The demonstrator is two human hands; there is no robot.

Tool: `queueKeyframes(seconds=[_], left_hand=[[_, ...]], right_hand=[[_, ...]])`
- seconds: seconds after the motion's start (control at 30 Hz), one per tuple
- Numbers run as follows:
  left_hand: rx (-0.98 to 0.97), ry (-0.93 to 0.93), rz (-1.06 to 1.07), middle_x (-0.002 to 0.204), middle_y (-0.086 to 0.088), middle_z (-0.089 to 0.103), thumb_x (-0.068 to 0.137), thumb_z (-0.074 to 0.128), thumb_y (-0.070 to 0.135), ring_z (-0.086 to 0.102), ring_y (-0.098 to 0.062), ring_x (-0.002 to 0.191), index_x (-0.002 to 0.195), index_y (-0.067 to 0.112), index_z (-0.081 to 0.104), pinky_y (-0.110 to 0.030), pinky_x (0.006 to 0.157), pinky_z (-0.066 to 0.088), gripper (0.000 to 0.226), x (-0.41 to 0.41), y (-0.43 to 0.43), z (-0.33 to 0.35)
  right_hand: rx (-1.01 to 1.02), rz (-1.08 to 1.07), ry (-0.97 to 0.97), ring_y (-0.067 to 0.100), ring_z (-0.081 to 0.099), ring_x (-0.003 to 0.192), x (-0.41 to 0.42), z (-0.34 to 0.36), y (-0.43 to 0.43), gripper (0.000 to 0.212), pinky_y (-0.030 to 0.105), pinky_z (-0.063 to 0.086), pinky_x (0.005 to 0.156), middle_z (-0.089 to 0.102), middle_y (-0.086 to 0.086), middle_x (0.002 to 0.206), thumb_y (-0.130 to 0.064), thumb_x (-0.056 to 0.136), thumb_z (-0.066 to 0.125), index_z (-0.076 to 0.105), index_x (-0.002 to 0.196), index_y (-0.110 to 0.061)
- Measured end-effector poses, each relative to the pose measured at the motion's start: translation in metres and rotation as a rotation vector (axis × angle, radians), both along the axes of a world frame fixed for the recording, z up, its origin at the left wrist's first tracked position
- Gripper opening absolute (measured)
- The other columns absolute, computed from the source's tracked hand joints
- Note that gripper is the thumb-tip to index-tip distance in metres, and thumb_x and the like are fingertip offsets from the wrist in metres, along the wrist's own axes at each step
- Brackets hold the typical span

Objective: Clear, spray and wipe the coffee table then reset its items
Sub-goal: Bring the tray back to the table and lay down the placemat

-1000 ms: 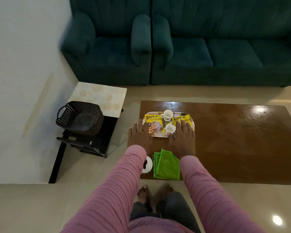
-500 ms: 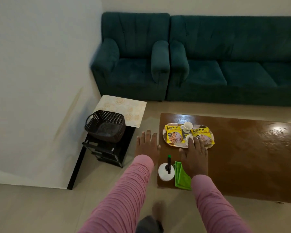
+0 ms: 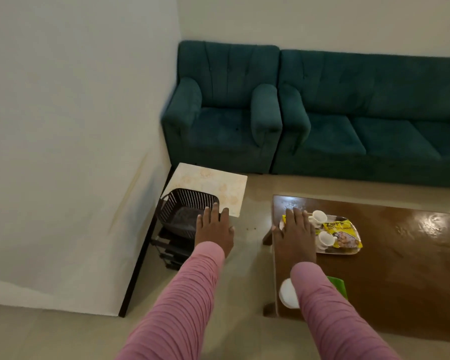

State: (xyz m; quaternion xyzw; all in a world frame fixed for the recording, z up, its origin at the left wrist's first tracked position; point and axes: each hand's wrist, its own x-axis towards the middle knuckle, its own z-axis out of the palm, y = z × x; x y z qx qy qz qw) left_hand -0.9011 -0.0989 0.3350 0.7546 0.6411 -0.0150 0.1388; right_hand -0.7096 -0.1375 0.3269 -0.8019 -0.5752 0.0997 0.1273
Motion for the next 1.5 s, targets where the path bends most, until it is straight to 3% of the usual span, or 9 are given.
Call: queueKeyframes(seconds=[0.27, 0.43, 1.2, 1.5], left_hand=[[-0.029, 0.078, -0.071, 0.164, -0.008, 0.005, 0.102, 0.035, 0.04, 0.004, -0.032, 0.151, 0.154, 0.022, 0.011, -0.047, 0.123, 0.007, 0.061, -0.128, 0.101, -0.008], [-0.071, 0.039, -0.082, 0.164, -0.007, 0.005, 0.102, 0.035, 0.04, 0.004, -0.031, 0.151, 0.154, 0.023, 0.012, -0.046, 0.122, 0.005, 0.06, -0.16, 0.144, -0.014], [-0.228, 0.049, -0.005, 0.165, -0.005, -0.002, 0.103, 0.03, 0.041, -0.002, -0.03, 0.151, 0.155, 0.024, 0.007, -0.047, 0.123, 0.006, 0.06, -0.17, 0.361, -0.061], [-0.299, 0.104, -0.12, 0.165, -0.007, -0.004, 0.104, 0.028, 0.04, -0.003, -0.031, 0.151, 0.155, 0.022, 0.004, -0.047, 0.123, 0.006, 0.06, -0.192, 0.443, -0.114]], right_hand=[[-0.016, -0.03, 0.108, 0.027, 0.002, 0.149, -0.129, -0.006, 0.093, 0.062, 0.043, 0.005, 0.119, 0.013, 0.006, 0.16, -0.042, 0.099, 0.038, 0.017, 0.151, -0.016], [-0.044, -0.063, 0.114, 0.026, -0.001, 0.149, -0.164, -0.011, 0.13, 0.062, 0.042, 0.001, 0.118, 0.01, 0.005, 0.161, -0.042, 0.099, 0.038, 0.017, 0.152, -0.016], [-0.207, -0.016, 0.107, 0.026, -0.001, 0.149, -0.171, -0.054, 0.367, 0.063, 0.042, 0.004, 0.12, 0.01, 0.004, 0.161, -0.044, 0.099, 0.038, 0.017, 0.152, -0.017], [-0.283, -0.149, 0.092, 0.026, 0.001, 0.149, -0.169, -0.102, 0.415, 0.064, 0.044, 0.007, 0.12, 0.012, 0.006, 0.161, -0.044, 0.098, 0.04, 0.018, 0.151, -0.016]])
